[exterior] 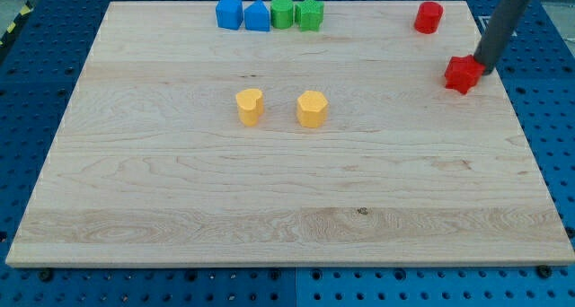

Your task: Move the red star horizontal to the hexagon

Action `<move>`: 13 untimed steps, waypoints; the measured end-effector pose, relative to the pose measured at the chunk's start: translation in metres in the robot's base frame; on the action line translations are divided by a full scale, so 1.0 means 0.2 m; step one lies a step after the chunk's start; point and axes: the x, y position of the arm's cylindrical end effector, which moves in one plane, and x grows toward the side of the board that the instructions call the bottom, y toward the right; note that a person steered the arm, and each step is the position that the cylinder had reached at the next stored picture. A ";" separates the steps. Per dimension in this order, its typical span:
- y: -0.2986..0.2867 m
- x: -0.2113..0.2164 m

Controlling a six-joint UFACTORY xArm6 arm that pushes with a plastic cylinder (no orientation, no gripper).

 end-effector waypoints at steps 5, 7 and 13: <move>0.12 0.16; -0.10 0.06; -0.61 -0.13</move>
